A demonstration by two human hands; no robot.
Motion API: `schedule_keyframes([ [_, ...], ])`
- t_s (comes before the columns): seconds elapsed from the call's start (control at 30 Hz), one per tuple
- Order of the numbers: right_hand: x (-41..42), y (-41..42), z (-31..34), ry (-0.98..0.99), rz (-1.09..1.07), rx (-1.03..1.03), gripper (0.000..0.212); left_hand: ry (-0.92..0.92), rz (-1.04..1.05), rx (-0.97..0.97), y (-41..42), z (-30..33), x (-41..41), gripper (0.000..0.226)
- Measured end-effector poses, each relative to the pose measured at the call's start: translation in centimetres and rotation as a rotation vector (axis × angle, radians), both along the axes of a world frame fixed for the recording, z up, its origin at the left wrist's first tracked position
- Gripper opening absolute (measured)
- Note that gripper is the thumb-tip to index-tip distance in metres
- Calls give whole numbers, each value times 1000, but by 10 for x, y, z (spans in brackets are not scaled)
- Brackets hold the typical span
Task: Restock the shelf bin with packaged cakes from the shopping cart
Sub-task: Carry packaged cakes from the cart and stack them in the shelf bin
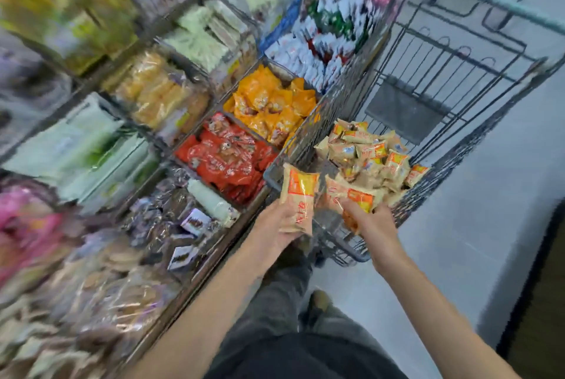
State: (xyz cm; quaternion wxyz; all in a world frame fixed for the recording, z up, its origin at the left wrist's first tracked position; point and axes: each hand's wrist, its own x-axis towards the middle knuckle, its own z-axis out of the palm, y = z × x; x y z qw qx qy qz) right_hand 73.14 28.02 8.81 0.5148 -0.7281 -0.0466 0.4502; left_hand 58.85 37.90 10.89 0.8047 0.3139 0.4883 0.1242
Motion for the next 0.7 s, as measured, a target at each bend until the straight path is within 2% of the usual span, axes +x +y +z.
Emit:
schedule_keyframes([
  [0.07, -17, 5, 11, -18, 72, 37, 26, -31, 12, 19, -7, 11, -29, 32],
  [0.2, -53, 28, 28, -40, 237, 100, 11, -74, 210, 51, -16, 22, -86, 26],
  [0.3, -87, 49, 37, -20, 354, 144, 17, -60, 356, 112, -24, 27, -134, 23],
  [0.43, -143, 83, 48, 28, 534, 191, 13, 104, 526, 280, -32, 40, -208, 13],
  [0.53, -199, 111, 58, 13, 661, 236, 10, 246, 673, 402, -31, 52, -278, 17],
  [0.7, -317, 143, 67, -13, 863, 272, 11, 357, 976, 503, -22, 68, -404, 21],
])
